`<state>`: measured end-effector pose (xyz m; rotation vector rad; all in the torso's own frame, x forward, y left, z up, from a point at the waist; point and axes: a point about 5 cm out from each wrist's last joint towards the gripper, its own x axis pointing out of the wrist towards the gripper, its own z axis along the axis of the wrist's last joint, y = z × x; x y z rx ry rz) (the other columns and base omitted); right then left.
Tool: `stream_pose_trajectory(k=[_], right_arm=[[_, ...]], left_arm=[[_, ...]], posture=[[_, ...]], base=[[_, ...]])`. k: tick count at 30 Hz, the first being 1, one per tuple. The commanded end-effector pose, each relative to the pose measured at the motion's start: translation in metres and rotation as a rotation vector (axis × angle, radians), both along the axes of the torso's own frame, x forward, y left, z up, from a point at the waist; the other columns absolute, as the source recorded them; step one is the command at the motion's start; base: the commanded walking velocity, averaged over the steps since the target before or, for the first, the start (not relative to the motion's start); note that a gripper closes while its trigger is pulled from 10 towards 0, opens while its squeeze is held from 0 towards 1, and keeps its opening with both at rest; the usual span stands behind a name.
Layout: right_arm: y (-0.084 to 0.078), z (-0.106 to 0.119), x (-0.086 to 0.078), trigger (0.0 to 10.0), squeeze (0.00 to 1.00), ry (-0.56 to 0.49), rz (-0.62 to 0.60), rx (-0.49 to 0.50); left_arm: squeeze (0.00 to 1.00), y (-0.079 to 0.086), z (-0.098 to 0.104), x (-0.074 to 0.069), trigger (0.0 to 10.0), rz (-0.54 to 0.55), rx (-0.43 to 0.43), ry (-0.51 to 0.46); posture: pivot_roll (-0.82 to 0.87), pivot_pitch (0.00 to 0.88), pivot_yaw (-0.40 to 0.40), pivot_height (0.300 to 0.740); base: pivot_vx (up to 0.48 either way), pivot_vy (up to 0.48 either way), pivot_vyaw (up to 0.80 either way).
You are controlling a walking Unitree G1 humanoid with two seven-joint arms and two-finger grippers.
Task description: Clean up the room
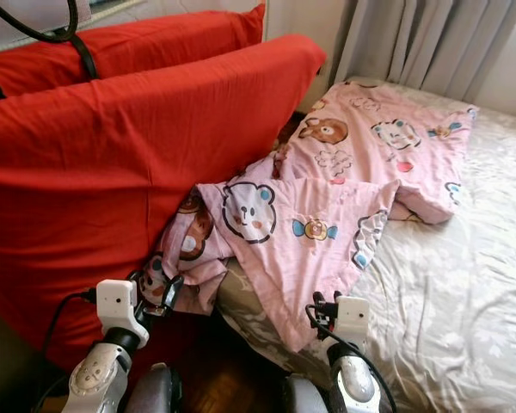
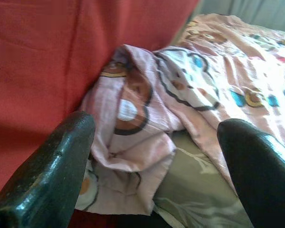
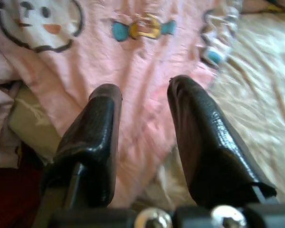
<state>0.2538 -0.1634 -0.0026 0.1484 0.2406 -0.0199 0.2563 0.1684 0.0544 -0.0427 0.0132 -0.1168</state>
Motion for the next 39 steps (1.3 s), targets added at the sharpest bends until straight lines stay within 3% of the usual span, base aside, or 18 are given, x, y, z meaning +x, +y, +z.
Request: stream_pose_trajectory(k=[1, 10, 16, 39], right_arm=[[-0.003, -0.001, -0.001, 10.0, 0.0, 0.001, -0.011, -0.005], [-0.001, -0.002, -0.002, 10.0, 0.0, 0.005, 0.011, -0.019], [0.0, -0.004, -0.003, 10.0, 0.0, 0.02, 0.013, -0.02], [0.007, -0.007, 0.001, 10.0, 0.0, 0.061, 0.09, -0.048]], left_arm=[[0.0, -0.002, -0.005, 0.0, 10.0, -0.004, -0.02, 0.024], [0.0, 0.0, -0.013, 0.0, 10.0, -0.004, -0.028, 0.05], [0.0, 0.001, -0.017, 0.002, 10.0, -0.005, -0.029, 0.064], [0.0, 0.001, -0.016, 0.004, 10.0, -0.002, -0.026, 0.057]], posture=[[-0.05, 0.098, -0.052, 0.62], [-0.05, 0.106, -0.055, 0.62], [-0.05, 0.111, -0.054, 0.62], [-0.05, 0.116, -0.057, 0.62]], base=[[0.0, 0.0, 0.0], [0.0, 0.0, 0.0], [0.0, 0.0, 0.67], [0.056, 0.0, 0.06]])
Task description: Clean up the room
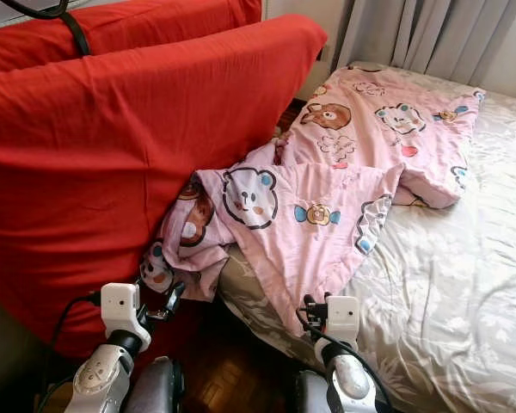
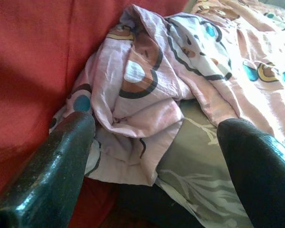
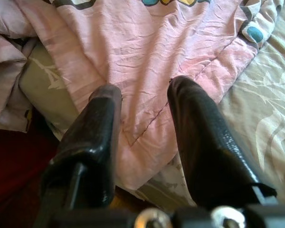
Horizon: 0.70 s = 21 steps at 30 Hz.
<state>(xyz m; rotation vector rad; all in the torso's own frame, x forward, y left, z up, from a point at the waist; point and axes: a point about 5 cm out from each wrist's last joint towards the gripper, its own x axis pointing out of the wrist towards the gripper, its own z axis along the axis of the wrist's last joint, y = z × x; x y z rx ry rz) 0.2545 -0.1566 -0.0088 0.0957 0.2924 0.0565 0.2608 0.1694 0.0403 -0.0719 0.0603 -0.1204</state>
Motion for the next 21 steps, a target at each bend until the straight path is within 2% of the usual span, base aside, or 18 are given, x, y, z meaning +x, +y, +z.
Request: stream_pose_trajectory(k=[1, 21], right_arm=[[0.0002, -0.0008, 0.0003, 10.0, 0.0, 0.01, 0.004, -0.002], [0.002, -0.0003, 0.0043, 10.0, 0.0, 0.018, 0.022, -0.006]], left_arm=[[0.0, -0.0004, -0.0012, 0.0003, 10.0, 0.002, 0.001, 0.007], [0.0, -0.0003, -0.0011, -0.0024, 10.0, -0.004, 0.0, 0.004]], posture=[[-0.05, 0.114, -0.058, 0.62], [-0.05, 0.112, -0.059, 0.62]], base=[[0.259, 0.0, 0.59], [0.276, 0.0, 0.0]])
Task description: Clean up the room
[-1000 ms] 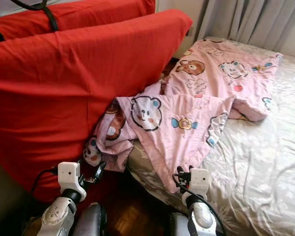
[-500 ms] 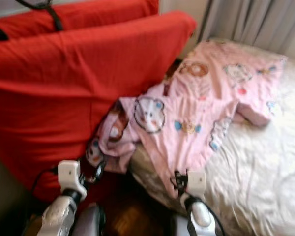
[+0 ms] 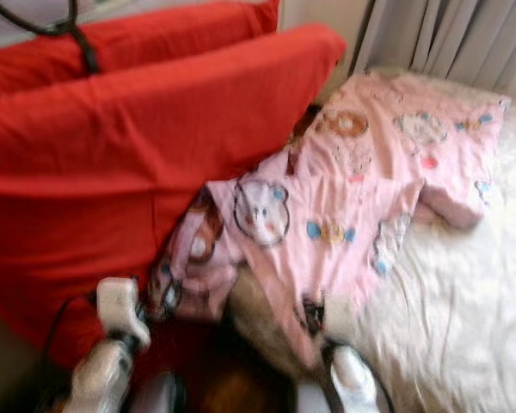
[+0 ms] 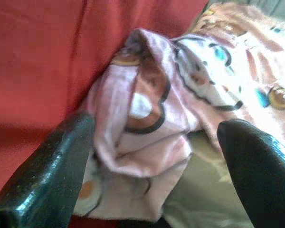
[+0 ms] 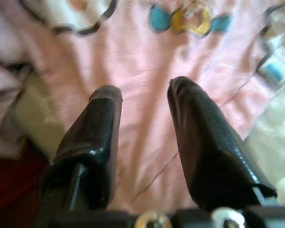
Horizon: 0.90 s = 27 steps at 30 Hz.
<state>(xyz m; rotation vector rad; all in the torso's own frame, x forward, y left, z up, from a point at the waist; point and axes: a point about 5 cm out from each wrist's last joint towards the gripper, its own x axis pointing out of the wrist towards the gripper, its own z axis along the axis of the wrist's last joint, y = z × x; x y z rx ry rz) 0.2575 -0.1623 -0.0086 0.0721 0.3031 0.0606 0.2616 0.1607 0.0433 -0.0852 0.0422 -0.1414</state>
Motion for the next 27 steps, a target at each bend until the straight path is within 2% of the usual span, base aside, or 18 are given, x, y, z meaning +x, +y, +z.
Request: stream_pose_trajectory(k=[1, 5, 10, 17, 18, 23, 27], right_arm=[[0.008, -0.001, 0.002, 10.0, 0.0, 0.015, 0.013, 0.014], [0.009, -0.003, 0.004, 10.0, 0.0, 0.048, 0.008, 0.02], [0.011, -0.003, 0.008, 10.0, 0.0, 0.066, 0.009, 0.041], [0.012, -0.011, 0.012, 10.0, 0.0, 0.182, -0.028, 0.1], [0.011, -0.014, 0.012, 10.0, 0.98, 0.219, -0.064, 0.131], [0.004, -0.021, 0.009, 10.0, 1.0, 0.298, -0.138, 0.15], [0.0, -0.022, 0.01, 10.0, 1.0, 0.321, -0.184, 0.153]], left_arm=[[0.0, 0.008, -0.004, -0.003, 10.0, 0.016, 0.016, 0.022], [0.0, 0.007, -0.004, -0.004, 10.0, 0.015, 0.015, 0.02], [0.0, 0.007, -0.002, -0.005, 10.0, 0.016, 0.017, 0.014], [0.0, 0.006, 0.006, -0.003, 10.0, 0.013, 0.019, -0.006], [0.0, 0.004, 0.009, -0.004, 10.0, 0.009, 0.018, -0.012], [0.0, 0.003, 0.013, -0.006, 10.0, 0.0, 0.021, -0.027], [0.0, 0.006, 0.016, -0.009, 10.0, -0.001, 0.029, -0.034]], posture=[[-0.05, 0.113, -0.059, 0.62], [-0.04, 0.113, -0.058, 0.62], [-0.04, 0.118, -0.058, 0.62], [-0.03, 0.134, -0.057, 0.62], [-0.01, 0.143, -0.059, 0.62], [0.02, 0.175, -0.061, 0.62], [0.04, 0.195, -0.055, 0.62]], base=[[0.289, 0.0, 0.0], [0.263, 0.0, 0.0], [0.0, 0.0, 0.0], [0.0, 0.0, 0.0], [0.0, 0.0, 0.0], [0.0, 0.0, 0.0], [0.0, 0.0, 0.0]])
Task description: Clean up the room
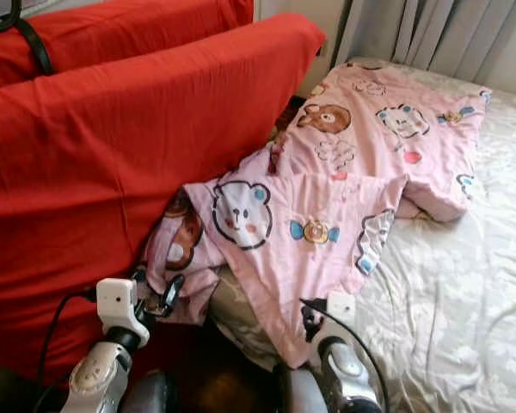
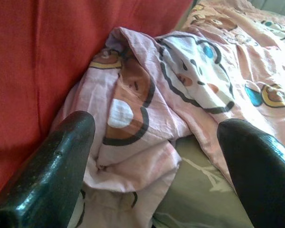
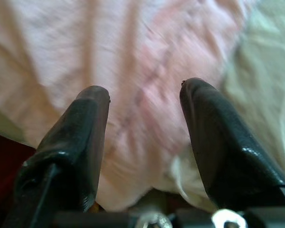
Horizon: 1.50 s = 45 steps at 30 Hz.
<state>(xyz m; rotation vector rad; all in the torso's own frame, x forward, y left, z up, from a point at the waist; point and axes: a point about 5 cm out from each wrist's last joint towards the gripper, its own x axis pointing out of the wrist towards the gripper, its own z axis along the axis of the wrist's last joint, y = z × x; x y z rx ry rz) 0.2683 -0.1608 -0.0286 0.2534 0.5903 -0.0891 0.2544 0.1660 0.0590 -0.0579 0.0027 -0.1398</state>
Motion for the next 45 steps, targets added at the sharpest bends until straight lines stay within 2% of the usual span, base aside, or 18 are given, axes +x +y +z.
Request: stream_pose_trajectory(k=[1, 6, 7, 8, 9, 10, 11, 14, 15, 17, 22, 26, 30, 33, 34, 35, 45], right_arm=[[-0.002, -0.001, 0.0, 10.0, 1.0, 0.028, -0.032, 0.0], [-0.003, 0.001, 0.003, 10.0, 1.0, 0.03, -0.072, 0.034], [-0.003, 0.001, 0.004, 10.0, 0.92, 0.03, -0.079, 0.04], [-0.003, 0.001, 0.004, 10.0, 0.92, 0.029, -0.084, 0.044], [-0.003, 0.002, 0.005, 10.0, 0.64, 0.028, -0.089, 0.05], [-0.003, 0.002, 0.005, 10.0, 0.0, 0.025, -0.095, 0.06], [-0.004, 0.002, 0.005, 10.0, 0.0, 0.023, -0.103, 0.07], [-0.004, 0.002, 0.005, 10.0, 0.0, 0.024, -0.106, 0.074], [-0.004, 0.001, 0.004, 10.0, 0.0, 0.028, -0.107, 0.074], [-0.004, 0.002, 0.005, 10.0, 0.0, 0.025, -0.11, 0.074], [-0.008, 0.007, 0.01, 10.0, 0.0, -0.008, -0.159, 0.088], [-0.008, 0.006, 0.009, 10.0, 0.0, -0.005, -0.162, 0.094], [0.0, 0.001, 0.004, 10.0, 0.0, 0.008, -0.154, 0.181], [0.003, -0.001, 0.002, 10.0, 0.0, 0.013, -0.125, 0.183], [0.004, -0.001, 0.002, 3.2, 0.0, 0.001, -0.115, 0.188], [0.005, 0.0, 0.002, 0.0, 0.0, -0.008, -0.113, 0.198], [0.009, 0.001, 0.003, 0.0, 0.0, -0.017, -0.086, 0.211]], left_arm=[[0.0, 0.003, 0.001, -0.003, 10.0, -0.005, 0.009, 0.008], [0.0, 0.006, 0.005, -0.006, 10.0, -0.011, 0.019, 0.014], [0.0, 0.005, 0.006, -0.007, 10.0, -0.014, 0.021, 0.016], [0.0, 0.005, 0.006, -0.008, 10.0, -0.016, 0.021, 0.018], [0.0, 0.005, 0.007, -0.011, 10.0, -0.018, 0.022, 0.018], [0.0, 0.006, 0.007, -0.015, 10.0, -0.018, 0.024, 0.021], [0.0, 0.007, 0.009, -0.023, 10.0, -0.014, 0.025, 0.026], [0.0, 0.007, 0.01, -0.026, 10.0, -0.011, 0.026, 0.029], [0.0, 0.008, 0.011, -0.033, 10.0, -0.007, 0.027, 0.041], [0.0, 0.009, 0.011, -0.04, 10.0, -0.005, 0.028, 0.055], [0.0, 0.01, 0.01, -0.05, 10.0, 0.002, 0.027, 0.091], [0.0, 0.009, 0.011, -0.052, 10.0, 0.001, 0.026, 0.1], [0.0, 0.009, 0.012, -0.054, 10.0, -0.001, 0.027, 0.113], [0.0, 0.009, 0.012, -0.055, 10.0, 0.002, 0.026, 0.119], [0.0, 0.009, 0.011, -0.055, 10.0, 0.003, 0.026, 0.122], [0.0, 0.009, 0.011, -0.056, 10.0, 0.003, 0.027, 0.125], [0.0, 0.009, 0.007, -0.054, 10.0, 0.006, 0.03, 0.138]], posture=[[0.05, 0.205, -0.049, 0.62], [0.06, 0.234, -0.035, 0.62], [0.06, 0.239, -0.032, 0.62], [0.06, 0.239, -0.032, 0.62], [0.07, 0.254, -0.03, 0.62], [0.08, 0.264, -0.028, 0.62], [0.09, 0.281, -0.026, 0.62], [0.09, 0.285, -0.026, 0.62], [0.1, 0.31, -0.024, 0.62], [0.1, 0.329, -0.023, 0.62], [0.1, 0.347, -0.022, 0.62], [0.09, 0.354, -0.021, 0.62], [0.1, 0.365, -0.023, 0.62], [0.1, 0.365, -0.023, 0.62], [0.1, 0.369, -0.022, 0.62], [0.1, 0.369, -0.022, 0.62], [0.1, 0.35, -0.028, 0.62]], base=[[0.0, 0.0, 0.0], [0.0, 0.0, 0.0], [0.0, 0.0, 0.0], [0.0, 0.0, 0.0], [0.0, 0.0, 0.0], [0.0, 0.0, 0.0], [0.0, 0.0, 0.0], [0.0, 0.0, 0.0], [0.0, 0.0, 0.0], [0.0, 0.0, 0.0], [0.0, 0.0, 0.0], [0.0, 0.0, 0.0], [0.0, 0.0, 0.0], [0.0, 0.0, 0.0], [0.0, 0.0, 0.0], [0.0, 0.0, 0.0], [0.0, 0.0, 0.0]])
